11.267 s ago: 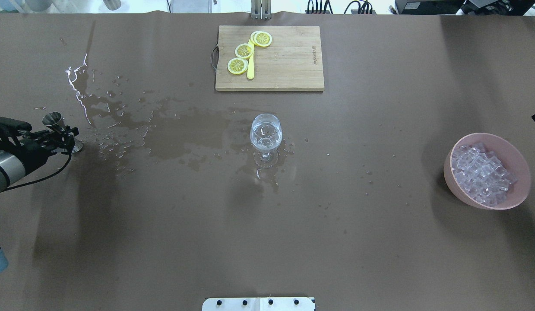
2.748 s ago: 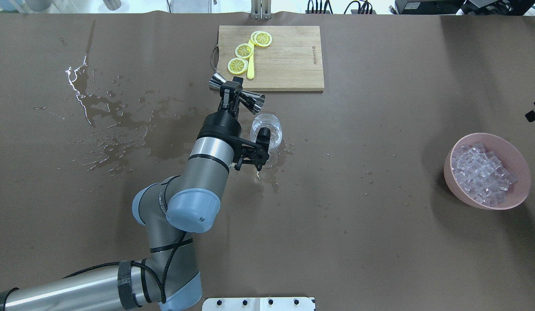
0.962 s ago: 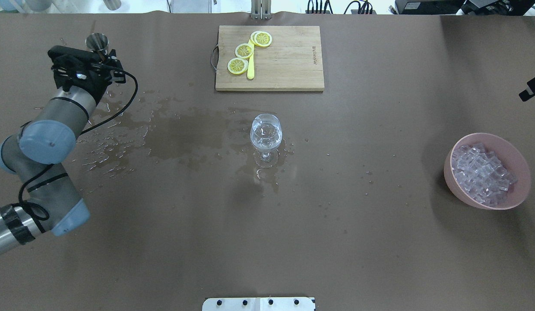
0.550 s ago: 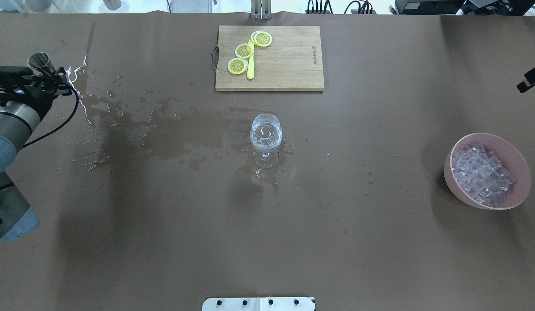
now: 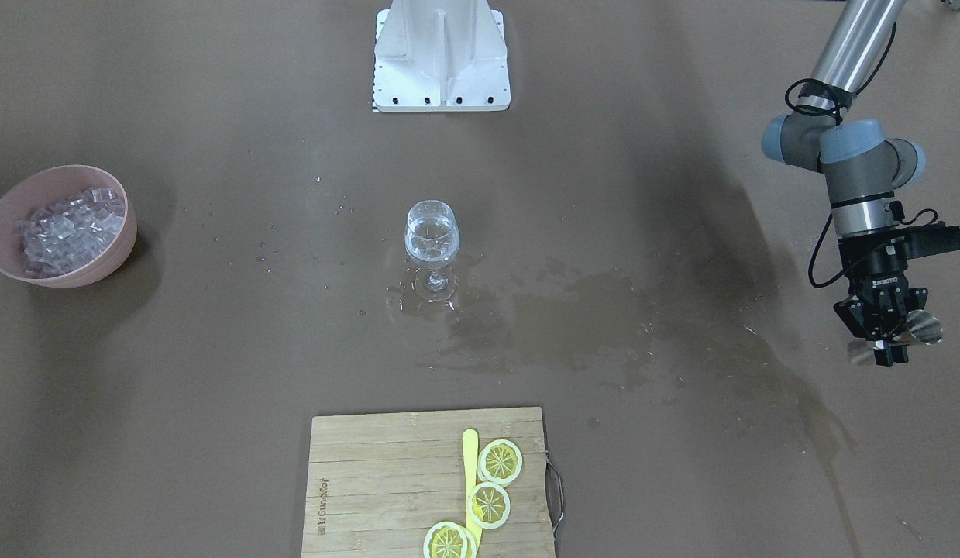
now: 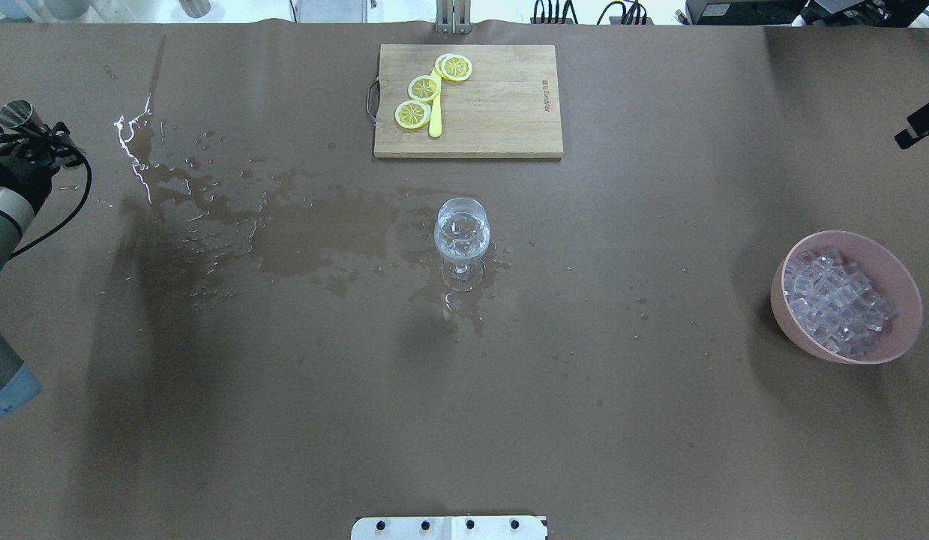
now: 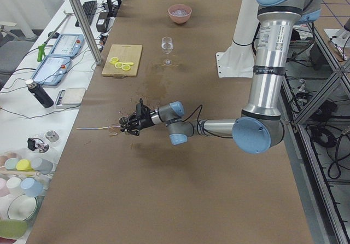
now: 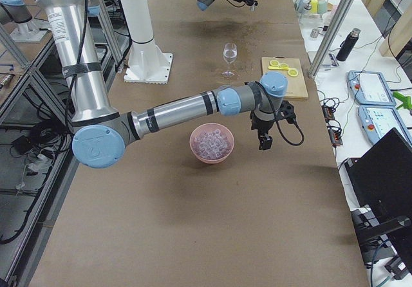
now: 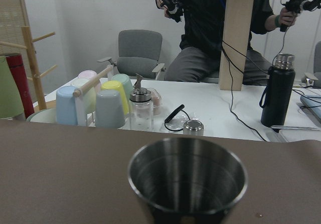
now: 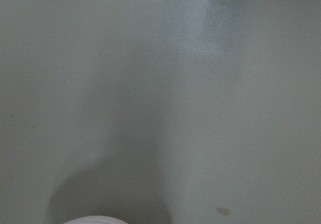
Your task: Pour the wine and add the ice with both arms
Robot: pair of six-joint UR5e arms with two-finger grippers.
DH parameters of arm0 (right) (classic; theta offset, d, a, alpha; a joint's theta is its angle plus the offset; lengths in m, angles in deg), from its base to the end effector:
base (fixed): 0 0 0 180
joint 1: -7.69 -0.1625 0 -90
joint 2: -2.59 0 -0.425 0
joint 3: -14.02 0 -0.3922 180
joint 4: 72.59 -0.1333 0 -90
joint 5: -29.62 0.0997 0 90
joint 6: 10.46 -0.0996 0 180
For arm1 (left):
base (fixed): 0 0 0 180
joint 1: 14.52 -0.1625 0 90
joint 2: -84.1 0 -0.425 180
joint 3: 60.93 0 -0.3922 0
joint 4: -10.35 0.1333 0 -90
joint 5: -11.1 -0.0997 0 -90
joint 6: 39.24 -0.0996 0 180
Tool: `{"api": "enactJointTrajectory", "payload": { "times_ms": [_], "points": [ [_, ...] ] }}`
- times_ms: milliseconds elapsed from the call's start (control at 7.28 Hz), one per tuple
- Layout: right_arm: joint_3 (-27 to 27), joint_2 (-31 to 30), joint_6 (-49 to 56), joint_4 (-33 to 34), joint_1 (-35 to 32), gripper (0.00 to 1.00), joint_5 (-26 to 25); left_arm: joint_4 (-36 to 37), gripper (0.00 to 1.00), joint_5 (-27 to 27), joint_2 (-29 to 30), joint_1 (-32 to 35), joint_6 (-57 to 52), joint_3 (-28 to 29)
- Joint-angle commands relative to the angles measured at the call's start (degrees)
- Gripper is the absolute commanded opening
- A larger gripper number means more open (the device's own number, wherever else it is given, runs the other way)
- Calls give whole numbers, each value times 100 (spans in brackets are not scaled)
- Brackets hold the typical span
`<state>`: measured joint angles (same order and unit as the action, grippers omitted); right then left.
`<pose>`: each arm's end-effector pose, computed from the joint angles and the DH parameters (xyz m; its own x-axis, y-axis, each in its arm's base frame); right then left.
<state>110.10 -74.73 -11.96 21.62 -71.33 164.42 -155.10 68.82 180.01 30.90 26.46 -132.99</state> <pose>-0.0483 -0.5803 0.4944 0.6675 -0.2840 0.6884 0.1669 0.9580 0.2333 0.2513 -0.5207 0.6155 0.6720 -0.1863 -0.7167 0.7251 0.3619 0.5858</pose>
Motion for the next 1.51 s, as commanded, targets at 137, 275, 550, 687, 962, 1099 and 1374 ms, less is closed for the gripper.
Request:
{"api": "enactJointTrajectory", "payload": {
  "times_ms": [137, 275, 550, 687, 962, 1099, 1374],
  "points": [
    [17, -3, -18, 0, 0, 100, -6, -14, 0, 763, 42, 185, 92, 175],
    [17, -3, -18, 9, 0, 100, -6, -6, 0, 846, 51, 177, 92, 227],
    [-1, 6, -18, 0, 9, 100, -6, -6, 0, 1040, 34, 177, 75, 236],
    [-1, 6, -18, 0, 18, 100, -6, -6, 0, 1032, -1, 177, 57, 245],
    [-19, 6, -18, 0, 53, 100, -6, -14, 0, 1031, -37, 168, 40, 245],
    [-53, 6, -18, 0, 61, 100, -6, -6, 17, 1031, -37, 151, 40, 245],
    [-54, 6, -18, 0, 62, 100, -6, -14, 41, 1040, -37, 142, 40, 280]
  ]
}}
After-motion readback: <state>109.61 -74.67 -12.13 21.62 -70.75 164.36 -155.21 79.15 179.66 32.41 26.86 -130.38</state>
